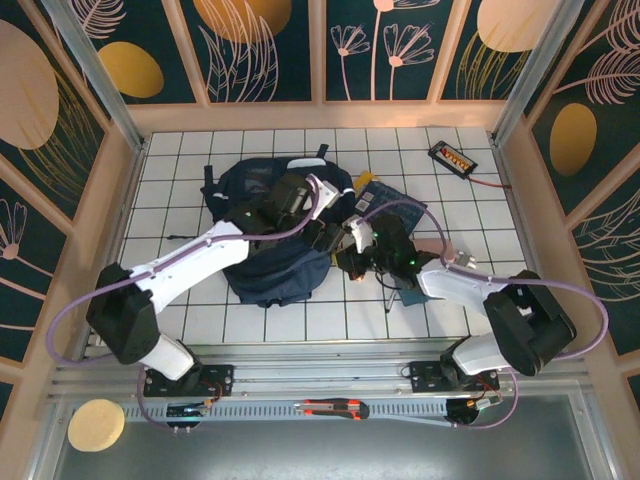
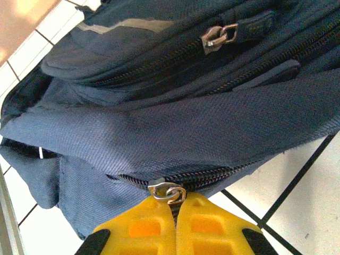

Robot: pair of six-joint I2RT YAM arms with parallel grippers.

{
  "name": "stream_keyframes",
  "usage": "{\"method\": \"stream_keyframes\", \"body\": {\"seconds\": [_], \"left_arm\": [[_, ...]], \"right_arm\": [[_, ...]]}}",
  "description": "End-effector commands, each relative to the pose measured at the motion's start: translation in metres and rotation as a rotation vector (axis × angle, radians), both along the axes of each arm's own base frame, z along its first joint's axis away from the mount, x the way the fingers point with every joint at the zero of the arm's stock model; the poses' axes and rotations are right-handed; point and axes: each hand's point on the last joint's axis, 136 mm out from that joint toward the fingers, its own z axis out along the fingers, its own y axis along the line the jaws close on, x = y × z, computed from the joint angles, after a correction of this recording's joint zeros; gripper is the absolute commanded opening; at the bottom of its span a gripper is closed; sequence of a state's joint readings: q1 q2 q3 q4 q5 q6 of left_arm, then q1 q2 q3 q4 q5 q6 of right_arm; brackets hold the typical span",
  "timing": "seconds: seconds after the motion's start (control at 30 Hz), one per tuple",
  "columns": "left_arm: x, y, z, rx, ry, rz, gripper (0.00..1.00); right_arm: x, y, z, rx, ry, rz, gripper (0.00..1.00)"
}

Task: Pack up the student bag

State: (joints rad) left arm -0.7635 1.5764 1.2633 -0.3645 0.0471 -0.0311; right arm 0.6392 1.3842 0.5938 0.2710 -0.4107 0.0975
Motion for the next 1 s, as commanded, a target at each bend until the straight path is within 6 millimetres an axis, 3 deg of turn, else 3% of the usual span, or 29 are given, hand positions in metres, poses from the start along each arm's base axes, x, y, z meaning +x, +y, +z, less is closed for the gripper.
{"method": "stream_keyframes", "body": {"seconds": [0.0,0.2,0.33,0.63,0.83,0.97], "left_arm": [[0.003,0.007,-0.012,0.052,0.086,0.026,0.9],[0.023,0.004,-0.043,0.085,0.182,0.014,0.81],[0.033,-0.002,-0.052,0.074,0.239,0.033,0.79],[0.013,-0.022,-0.05,0.078,0.375,-0.067,0.73],[0.001,-0.028,-0.061,0.129,0.417,-0.107,0.68],[-0.007,-0.025,-0.08,0.186,0.457,-0.107,0.64]], "right_arm": [[0.01,0.004,0.051,0.125,-0.226,-0.003,0.0],[0.005,0.008,0.044,0.082,-0.243,0.002,0.0],[0.008,0.018,0.042,0.055,-0.244,0.041,0.0],[0.015,0.026,0.042,0.037,-0.255,0.084,0.0],[0.009,0.027,0.039,0.032,-0.268,0.124,0.0],[0.005,0.025,0.04,0.037,-0.277,0.133,0.0]]}}
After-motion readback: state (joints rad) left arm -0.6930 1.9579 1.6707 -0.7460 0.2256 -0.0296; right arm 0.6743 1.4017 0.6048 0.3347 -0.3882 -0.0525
